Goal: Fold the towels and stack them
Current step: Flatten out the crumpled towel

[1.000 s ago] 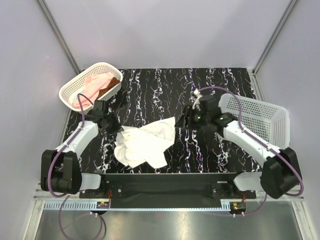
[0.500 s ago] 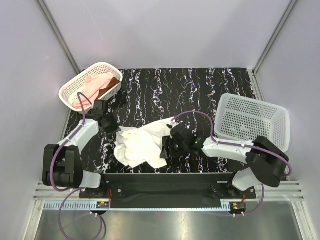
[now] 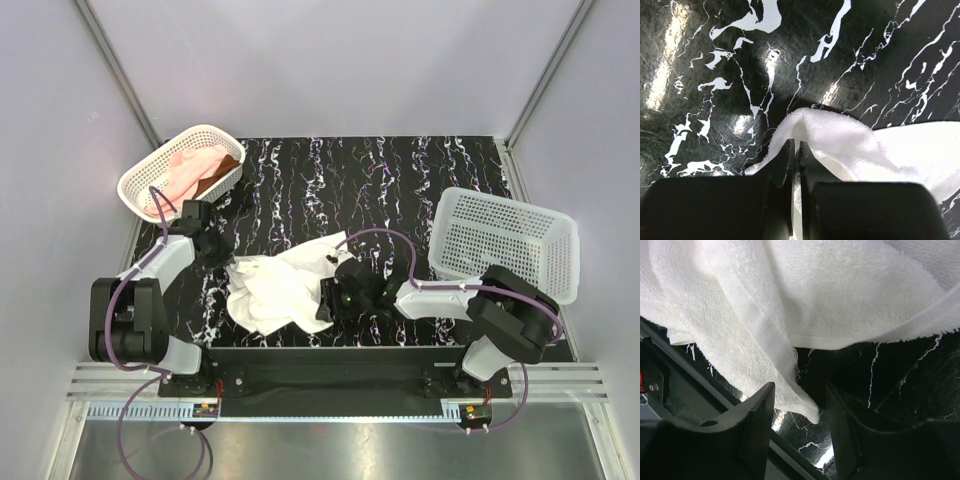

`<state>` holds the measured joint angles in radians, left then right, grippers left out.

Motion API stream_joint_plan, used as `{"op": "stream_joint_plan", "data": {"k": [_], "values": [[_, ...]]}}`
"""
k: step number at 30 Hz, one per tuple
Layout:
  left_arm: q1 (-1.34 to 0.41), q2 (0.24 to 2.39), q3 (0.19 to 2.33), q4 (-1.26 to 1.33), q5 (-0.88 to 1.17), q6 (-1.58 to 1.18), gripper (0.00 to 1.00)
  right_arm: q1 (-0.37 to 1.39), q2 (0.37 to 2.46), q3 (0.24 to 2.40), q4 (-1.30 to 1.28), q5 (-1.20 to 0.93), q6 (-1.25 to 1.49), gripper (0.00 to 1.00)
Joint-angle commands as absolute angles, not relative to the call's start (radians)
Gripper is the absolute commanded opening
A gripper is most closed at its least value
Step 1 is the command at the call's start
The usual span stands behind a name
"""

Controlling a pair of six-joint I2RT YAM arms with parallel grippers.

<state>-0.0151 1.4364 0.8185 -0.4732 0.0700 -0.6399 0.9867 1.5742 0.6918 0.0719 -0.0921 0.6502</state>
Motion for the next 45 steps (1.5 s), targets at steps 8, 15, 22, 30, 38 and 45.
{"op": "stream_joint_plan", "data": {"k": [8, 15, 22, 30, 38, 45], "values": [[-0.009, 1.434, 0.825, -0.428, 0.041, -0.634, 0.00, 1.000, 1.499, 0.597, 0.162, -0.110, 0.658, 0.47], [-0.009, 1.428, 0.810, -0.411, 0.054, -0.640, 0.00, 1.000, 1.552, 0.617, 0.173, -0.143, 0.664, 0.34], [-0.011, 1.237, 0.862, -0.367, 0.231, -0.597, 0.00, 1.000, 1.271, 0.817, -0.344, 0.153, 0.589, 0.00], [-0.020, 0.827, 1.191, -0.279, 0.506, -0.565, 0.00, 1.000, 1.007, 1.441, -0.798, 0.494, 0.301, 0.00], [-0.025, 0.730, 1.443, -0.051, 0.689, -0.771, 0.00, 1.000, 0.943, 1.772, -0.678, 0.188, -0.027, 0.00], [-0.023, 0.779, 1.614, -0.034, 0.735, -0.860, 0.00, 1.000, 0.948, 1.848, -0.617, 0.034, -0.097, 0.00]]}}
